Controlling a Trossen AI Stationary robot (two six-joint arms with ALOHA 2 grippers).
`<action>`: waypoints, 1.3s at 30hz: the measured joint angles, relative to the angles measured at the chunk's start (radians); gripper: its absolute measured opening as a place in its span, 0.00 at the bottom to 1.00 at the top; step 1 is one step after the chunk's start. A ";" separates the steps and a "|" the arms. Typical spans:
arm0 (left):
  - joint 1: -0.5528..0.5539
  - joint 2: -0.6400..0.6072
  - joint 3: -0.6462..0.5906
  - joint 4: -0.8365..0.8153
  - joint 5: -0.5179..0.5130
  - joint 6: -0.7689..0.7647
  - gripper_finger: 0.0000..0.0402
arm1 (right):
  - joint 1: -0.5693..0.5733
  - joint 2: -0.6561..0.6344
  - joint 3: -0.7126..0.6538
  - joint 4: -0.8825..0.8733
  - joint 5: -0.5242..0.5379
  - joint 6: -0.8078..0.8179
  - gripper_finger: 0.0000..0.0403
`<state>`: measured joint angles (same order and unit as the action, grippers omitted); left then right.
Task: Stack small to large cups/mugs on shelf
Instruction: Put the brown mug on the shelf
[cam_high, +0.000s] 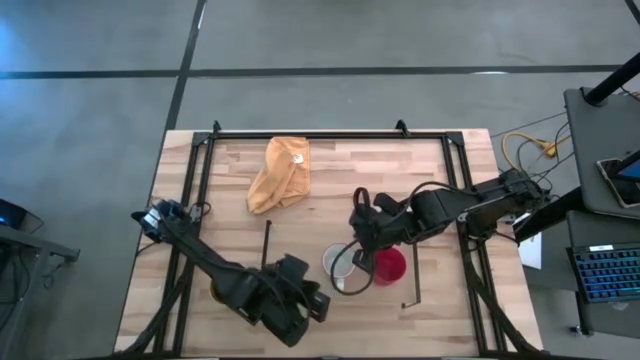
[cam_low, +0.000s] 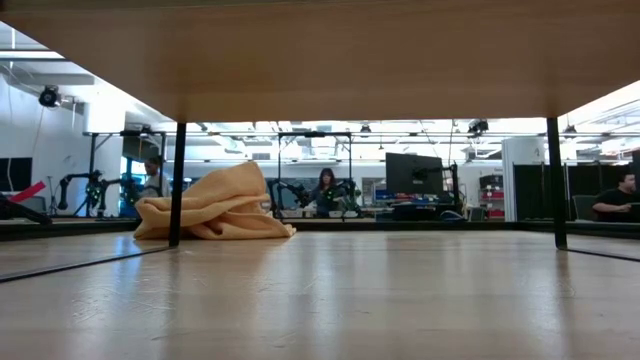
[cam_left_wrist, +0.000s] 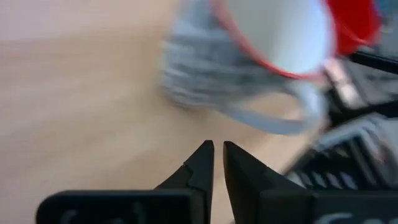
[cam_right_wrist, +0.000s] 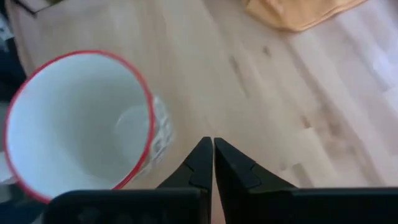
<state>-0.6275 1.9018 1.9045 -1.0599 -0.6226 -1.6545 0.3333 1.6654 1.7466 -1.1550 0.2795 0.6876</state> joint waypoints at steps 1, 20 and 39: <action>-0.005 -0.006 0.000 -0.051 -0.012 -0.032 0.06 | 0.000 -0.004 0.000 0.000 0.020 0.000 0.03; -0.106 -0.182 0.000 -0.504 0.194 -0.017 0.29 | 0.009 -0.147 0.001 -0.121 0.117 0.056 0.42; -0.214 -0.473 -0.446 -0.369 0.533 -0.614 0.29 | 0.215 -0.157 0.000 -0.340 0.228 0.375 0.46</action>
<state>-0.8417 1.4287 1.4589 -1.4294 -0.0892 -2.2682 0.5482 1.5084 1.7470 -1.4948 0.5080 1.0621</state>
